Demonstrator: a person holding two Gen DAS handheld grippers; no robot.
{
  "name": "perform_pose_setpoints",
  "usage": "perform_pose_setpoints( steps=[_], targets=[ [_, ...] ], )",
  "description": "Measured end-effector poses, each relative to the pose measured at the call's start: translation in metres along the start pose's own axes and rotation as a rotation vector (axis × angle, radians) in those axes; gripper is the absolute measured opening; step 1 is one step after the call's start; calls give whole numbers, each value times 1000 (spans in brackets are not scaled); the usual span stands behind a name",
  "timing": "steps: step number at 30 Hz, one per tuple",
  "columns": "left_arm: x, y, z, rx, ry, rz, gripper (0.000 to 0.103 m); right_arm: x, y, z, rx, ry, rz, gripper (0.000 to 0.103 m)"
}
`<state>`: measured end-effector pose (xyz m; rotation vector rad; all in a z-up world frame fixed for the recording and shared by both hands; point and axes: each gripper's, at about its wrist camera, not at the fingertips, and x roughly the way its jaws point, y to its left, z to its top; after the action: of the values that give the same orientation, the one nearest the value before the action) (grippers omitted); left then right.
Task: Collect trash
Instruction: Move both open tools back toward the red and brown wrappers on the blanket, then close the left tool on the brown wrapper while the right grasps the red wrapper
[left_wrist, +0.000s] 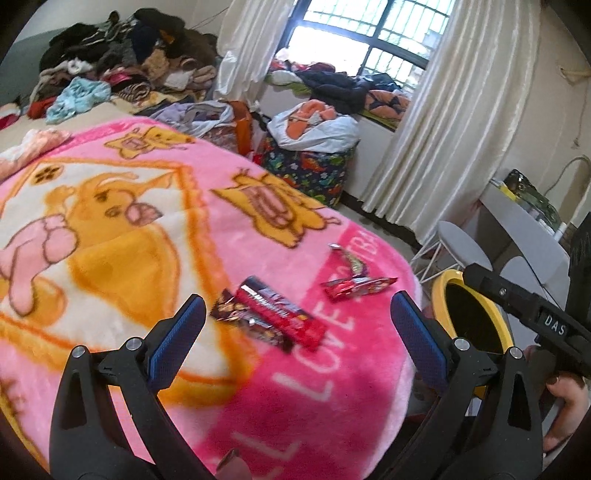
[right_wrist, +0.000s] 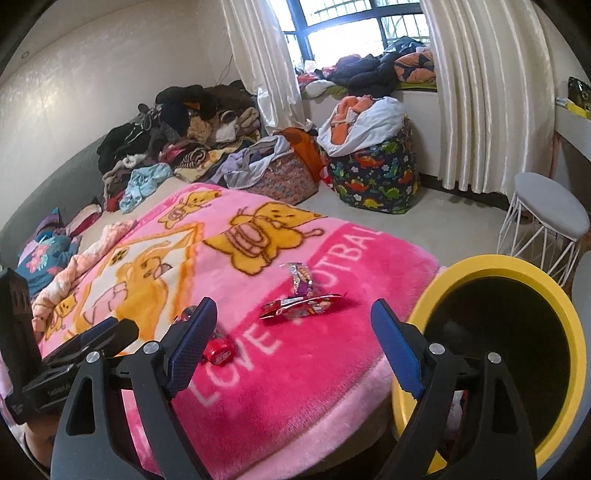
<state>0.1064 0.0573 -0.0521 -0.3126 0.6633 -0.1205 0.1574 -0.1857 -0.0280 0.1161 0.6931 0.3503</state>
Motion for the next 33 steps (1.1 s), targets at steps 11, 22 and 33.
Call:
perform_pose_setpoints(
  steps=[11,22,33],
  targets=[
    [21,34,-14,-87,71,21,85,56,8,2,-6,81,-64,83],
    [50,68,-16,-234,128,-41,50,105,3,3,15,150,-134,83],
    [70,76,-18,-256,168,-44,39,146,-8,-2,78,242,-177,83]
  ],
)
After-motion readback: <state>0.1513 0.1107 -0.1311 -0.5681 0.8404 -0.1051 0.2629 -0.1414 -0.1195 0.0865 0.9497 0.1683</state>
